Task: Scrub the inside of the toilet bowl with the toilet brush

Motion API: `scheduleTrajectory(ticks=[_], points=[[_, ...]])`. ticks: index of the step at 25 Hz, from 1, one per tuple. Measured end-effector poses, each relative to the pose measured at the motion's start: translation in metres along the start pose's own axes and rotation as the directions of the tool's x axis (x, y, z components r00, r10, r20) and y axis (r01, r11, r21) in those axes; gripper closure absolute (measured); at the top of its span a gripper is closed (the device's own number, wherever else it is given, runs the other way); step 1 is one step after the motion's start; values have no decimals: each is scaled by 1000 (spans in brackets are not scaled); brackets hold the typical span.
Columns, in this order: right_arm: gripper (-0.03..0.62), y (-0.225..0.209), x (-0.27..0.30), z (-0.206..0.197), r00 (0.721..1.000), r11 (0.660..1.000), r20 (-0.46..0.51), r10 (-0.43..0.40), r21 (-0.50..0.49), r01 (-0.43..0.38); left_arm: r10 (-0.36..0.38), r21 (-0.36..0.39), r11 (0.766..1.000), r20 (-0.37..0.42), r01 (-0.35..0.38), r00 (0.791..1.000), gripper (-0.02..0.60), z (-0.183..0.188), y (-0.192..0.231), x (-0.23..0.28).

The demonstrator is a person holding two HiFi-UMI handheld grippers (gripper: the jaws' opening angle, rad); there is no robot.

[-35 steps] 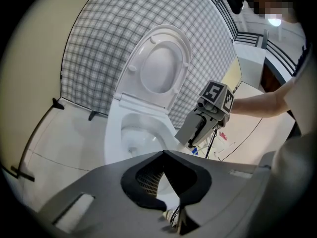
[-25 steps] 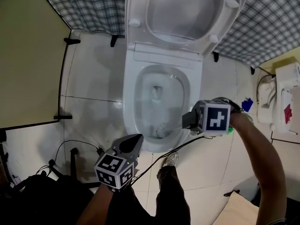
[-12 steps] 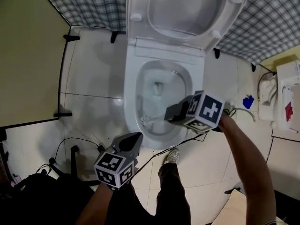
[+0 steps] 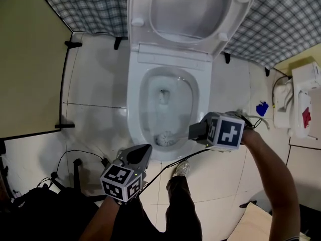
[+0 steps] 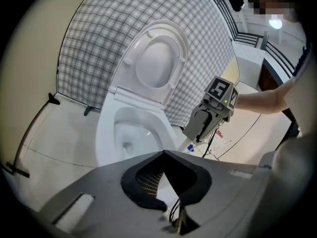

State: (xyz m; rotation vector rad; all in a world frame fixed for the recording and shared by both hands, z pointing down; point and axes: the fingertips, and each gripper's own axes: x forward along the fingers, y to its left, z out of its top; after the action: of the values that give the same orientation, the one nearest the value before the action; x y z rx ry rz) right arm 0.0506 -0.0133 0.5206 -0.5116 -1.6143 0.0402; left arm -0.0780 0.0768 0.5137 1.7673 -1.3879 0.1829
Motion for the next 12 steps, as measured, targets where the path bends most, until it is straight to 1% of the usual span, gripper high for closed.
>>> scheduleTrajectory(ticks=[3,5,7,9,12], points=[[428,-2,-7,-5,994,996,94,-47,83,39,-8,10,1000,-6,8,1000,574,-1,-7,5],[428,-6,-15,-10,978,985,189,-83,165,52,-10,22,1000,-12,10,1000,574,0,-10,9],[428,-7,-25,-13,948,967,296,-115,252,39,-7,34,999,-16,7,1000,574,2,-11,12],[428,-9,-39,-17,908,945,389,-157,326,24,-5,44,999,-13,6,1000,574,7,-14,15],[428,-10,-63,-27,846,911,479,-232,412,17,-10,68,998,-9,10,1000,574,14,-22,17]])
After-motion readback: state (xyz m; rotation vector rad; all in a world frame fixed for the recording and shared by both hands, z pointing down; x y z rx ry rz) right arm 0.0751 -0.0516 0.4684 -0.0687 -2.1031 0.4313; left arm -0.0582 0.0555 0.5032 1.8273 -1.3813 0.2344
